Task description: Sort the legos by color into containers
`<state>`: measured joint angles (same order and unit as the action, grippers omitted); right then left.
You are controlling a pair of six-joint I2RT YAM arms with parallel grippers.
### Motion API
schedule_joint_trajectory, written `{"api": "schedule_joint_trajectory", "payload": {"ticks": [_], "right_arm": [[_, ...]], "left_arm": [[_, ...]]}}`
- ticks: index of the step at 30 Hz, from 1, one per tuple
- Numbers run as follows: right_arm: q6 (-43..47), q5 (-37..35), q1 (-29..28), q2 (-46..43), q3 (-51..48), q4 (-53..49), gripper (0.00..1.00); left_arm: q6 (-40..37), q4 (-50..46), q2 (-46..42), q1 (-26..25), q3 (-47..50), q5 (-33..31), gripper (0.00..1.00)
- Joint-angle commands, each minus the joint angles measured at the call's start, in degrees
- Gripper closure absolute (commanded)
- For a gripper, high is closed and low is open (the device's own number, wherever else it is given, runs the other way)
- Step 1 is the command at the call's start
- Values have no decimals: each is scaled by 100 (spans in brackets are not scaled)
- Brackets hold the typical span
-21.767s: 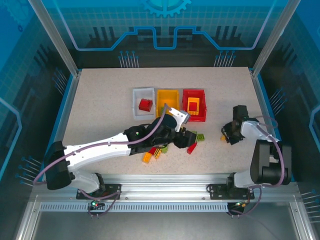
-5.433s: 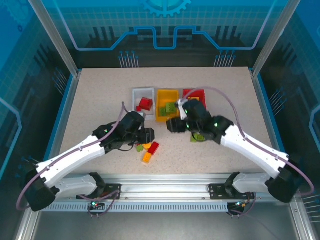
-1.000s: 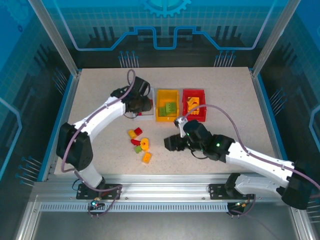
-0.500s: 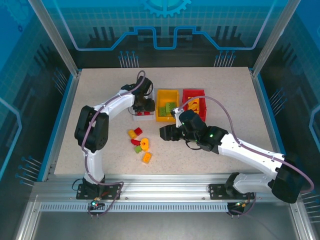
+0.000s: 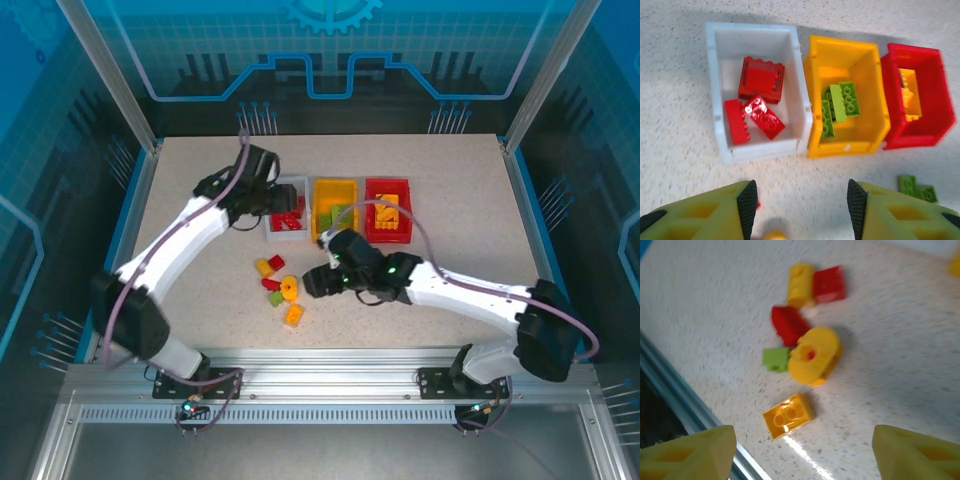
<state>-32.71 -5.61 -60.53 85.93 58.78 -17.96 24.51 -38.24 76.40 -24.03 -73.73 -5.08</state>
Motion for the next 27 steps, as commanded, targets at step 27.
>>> {"api": "schedule_joint_trajectory", "payload": {"ticks": [27], "right_arm": [[-4002, -255, -580, 2963, 2585, -2483, 19]], "left_arm": [[1565, -1485, -4265, -511, 2157, -433, 45]]}}
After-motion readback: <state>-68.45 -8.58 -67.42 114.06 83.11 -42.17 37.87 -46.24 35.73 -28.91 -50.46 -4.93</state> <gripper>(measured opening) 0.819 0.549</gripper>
